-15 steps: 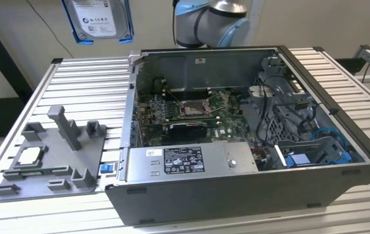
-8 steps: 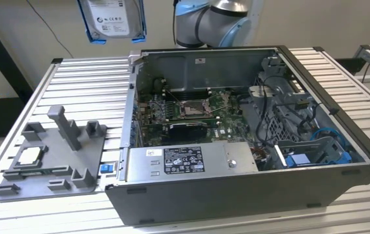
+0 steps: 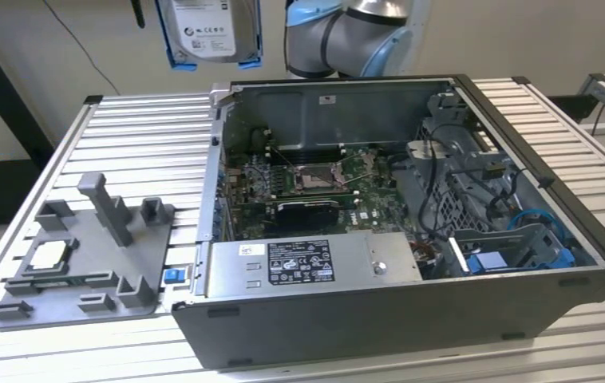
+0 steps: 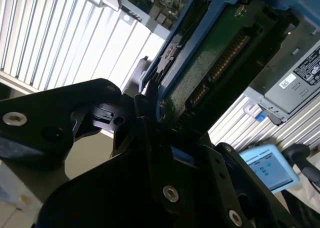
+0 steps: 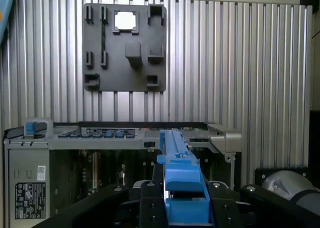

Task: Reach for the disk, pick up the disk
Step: 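Pick up the disk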

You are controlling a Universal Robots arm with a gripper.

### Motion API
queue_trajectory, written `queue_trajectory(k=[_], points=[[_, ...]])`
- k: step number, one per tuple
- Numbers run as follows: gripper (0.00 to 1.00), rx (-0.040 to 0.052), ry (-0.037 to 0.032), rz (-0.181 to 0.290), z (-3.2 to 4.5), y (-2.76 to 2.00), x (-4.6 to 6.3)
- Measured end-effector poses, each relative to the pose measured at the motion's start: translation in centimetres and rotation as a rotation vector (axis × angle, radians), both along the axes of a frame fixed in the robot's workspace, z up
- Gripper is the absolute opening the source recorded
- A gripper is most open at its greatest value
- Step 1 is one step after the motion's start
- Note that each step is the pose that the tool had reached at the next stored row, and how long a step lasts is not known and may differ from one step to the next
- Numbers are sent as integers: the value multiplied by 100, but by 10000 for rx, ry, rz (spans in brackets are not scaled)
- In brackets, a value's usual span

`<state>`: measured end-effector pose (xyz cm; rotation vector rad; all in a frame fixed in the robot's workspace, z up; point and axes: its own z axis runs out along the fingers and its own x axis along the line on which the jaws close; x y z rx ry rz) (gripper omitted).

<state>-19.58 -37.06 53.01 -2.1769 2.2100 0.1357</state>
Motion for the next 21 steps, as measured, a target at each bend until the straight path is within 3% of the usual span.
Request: queue_trajectory(k=[21], points=[[0, 25, 25, 1, 0, -1, 730]])
